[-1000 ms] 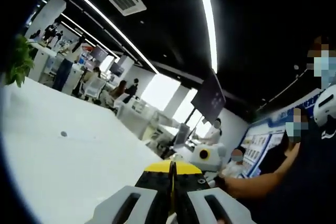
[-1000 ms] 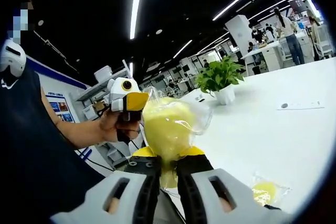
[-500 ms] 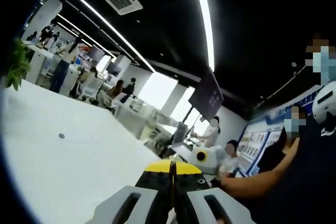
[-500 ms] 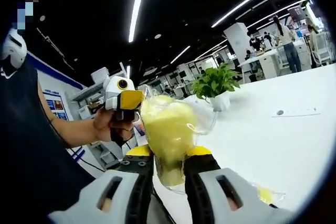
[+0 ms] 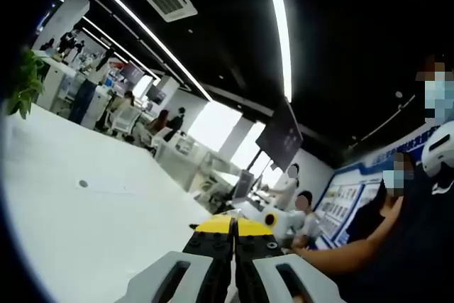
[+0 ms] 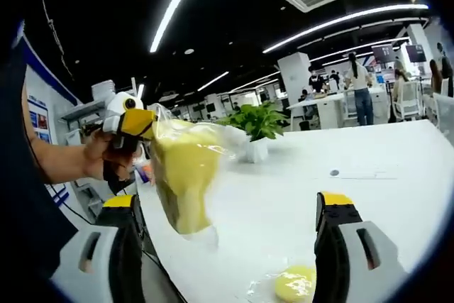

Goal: Compare the silicone blocks by pressing each to a similar depth, holding the contact briefly, and releasing to observe deformation and rebound differences across the visible hardness samples.

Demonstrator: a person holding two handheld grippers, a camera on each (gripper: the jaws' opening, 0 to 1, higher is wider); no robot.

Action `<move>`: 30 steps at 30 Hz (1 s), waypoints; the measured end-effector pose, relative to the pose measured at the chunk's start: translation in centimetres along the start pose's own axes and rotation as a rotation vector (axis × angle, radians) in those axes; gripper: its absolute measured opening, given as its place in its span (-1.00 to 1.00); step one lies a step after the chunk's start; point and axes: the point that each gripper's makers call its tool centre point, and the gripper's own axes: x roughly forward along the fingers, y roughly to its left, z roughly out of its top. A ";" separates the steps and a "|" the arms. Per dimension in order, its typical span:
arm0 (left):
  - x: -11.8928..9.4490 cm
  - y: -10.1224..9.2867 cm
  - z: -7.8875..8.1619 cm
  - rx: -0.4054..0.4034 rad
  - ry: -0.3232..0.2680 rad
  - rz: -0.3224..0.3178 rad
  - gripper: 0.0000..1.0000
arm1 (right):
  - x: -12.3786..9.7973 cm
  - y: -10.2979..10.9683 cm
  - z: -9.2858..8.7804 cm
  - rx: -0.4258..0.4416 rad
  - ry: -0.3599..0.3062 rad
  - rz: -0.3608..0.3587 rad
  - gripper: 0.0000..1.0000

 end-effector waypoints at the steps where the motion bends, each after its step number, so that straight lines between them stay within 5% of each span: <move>1: 0.0 0.0 0.1 -0.001 -0.001 0.001 -1.00 | -0.2 -0.5 0.0 -0.019 -0.003 -0.022 0.93; 9: -0.1 0.8 0.4 -0.039 -0.020 0.023 -1.00 | -3.8 -4.6 -0.6 -0.123 -0.022 -0.238 0.93; 13: -0.5 1.5 0.4 -0.060 -0.021 0.036 -1.00 | -7.3 -7.2 -2.8 -0.118 -0.032 -0.372 0.93; 19: -1.4 2.9 -0.4 -0.097 -0.017 0.051 -1.00 | -9.8 -7.6 -7.6 -0.072 0.024 -0.385 0.93; 24: -2.1 4.3 -1.3 -0.135 -0.020 0.078 -1.00 | -10.9 -7.8 -9.5 -0.050 0.013 -0.447 0.93; 30: -2.7 5.2 -1.6 -0.161 -0.029 0.101 -1.00 | -10.1 -6.9 -11.1 -0.079 0.020 -0.436 0.93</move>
